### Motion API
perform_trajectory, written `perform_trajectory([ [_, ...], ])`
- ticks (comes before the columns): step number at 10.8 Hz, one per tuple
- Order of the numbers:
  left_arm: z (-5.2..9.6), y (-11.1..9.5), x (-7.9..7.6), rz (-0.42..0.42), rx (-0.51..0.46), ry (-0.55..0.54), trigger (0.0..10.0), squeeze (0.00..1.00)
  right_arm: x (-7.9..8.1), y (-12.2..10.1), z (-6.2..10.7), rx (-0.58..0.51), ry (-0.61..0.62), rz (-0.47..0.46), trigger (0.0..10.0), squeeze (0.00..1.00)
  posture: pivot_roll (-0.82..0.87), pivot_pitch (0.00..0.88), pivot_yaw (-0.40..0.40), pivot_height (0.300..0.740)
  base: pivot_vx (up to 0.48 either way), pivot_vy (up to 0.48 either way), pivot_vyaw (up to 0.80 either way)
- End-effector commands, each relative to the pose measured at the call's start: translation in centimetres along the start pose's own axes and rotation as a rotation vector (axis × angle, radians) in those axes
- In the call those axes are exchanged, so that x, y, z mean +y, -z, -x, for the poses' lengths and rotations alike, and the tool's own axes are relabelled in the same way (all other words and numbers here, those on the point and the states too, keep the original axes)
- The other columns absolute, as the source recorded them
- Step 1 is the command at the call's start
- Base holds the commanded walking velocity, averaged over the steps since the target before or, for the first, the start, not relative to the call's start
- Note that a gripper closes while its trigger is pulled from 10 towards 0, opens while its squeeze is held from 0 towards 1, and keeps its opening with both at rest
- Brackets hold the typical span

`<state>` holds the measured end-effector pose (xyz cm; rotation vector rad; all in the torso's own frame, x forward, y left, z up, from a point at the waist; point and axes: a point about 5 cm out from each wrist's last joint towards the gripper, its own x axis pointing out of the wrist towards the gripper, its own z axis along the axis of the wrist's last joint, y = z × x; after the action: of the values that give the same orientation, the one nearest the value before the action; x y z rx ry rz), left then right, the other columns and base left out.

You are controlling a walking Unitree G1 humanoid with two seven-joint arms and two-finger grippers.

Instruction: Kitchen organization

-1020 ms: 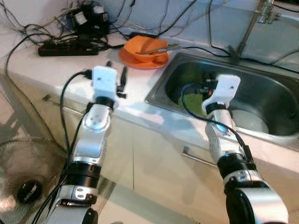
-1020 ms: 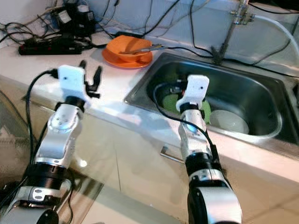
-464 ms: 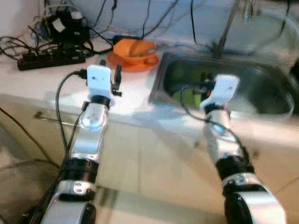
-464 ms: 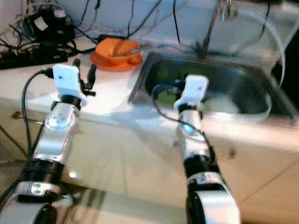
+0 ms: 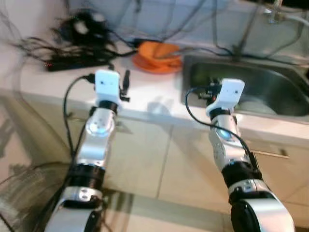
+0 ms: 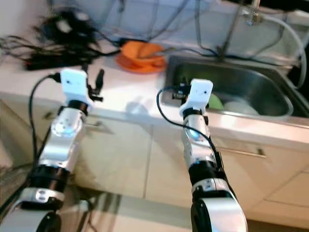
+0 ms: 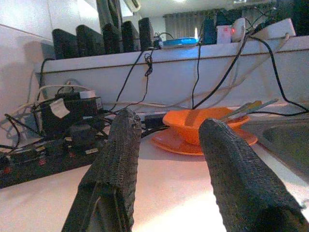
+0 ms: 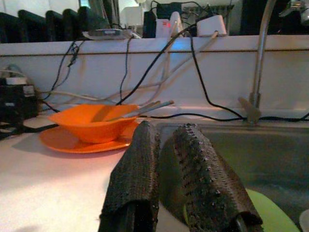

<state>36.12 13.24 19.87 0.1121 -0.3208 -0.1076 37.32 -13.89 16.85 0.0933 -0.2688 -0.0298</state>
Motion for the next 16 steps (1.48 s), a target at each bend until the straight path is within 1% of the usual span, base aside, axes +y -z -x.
perform_trajectory([
  [1,-0.04,-0.08,-0.58,0.018,-0.005,0.014,10.0,0.00,-0.33,-0.61,-0.38,-0.014,0.009,0.003,10.0,0.00,0.23,0.000,-0.031,0.740,0.000,0.000,0.00],
  [7,0.01,0.14,-0.45,0.009,0.012,0.013,10.0,0.00,-0.31,-0.41,-0.42,0.006,0.009,-0.012,10.0,0.00,0.23,0.000,-0.031,0.740,0.363,0.000,0.00],
  [10,-0.02,0.02,-0.44,0.002,0.006,0.014,10.0,0.00,0.11,-0.63,-0.47,-0.010,-0.011,-0.010,10.0,0.00,0.23,0.000,-0.035,0.740,0.366,0.000,0.00],
  [16,-0.08,-0.28,-0.40,-0.005,-0.006,0.013,10.0,0.00,0.07,-0.61,-0.49,-0.008,-0.007,-0.016,10.0,0.00,0.23,0.000,-0.038,0.740,0.354,0.000,0.00],
])
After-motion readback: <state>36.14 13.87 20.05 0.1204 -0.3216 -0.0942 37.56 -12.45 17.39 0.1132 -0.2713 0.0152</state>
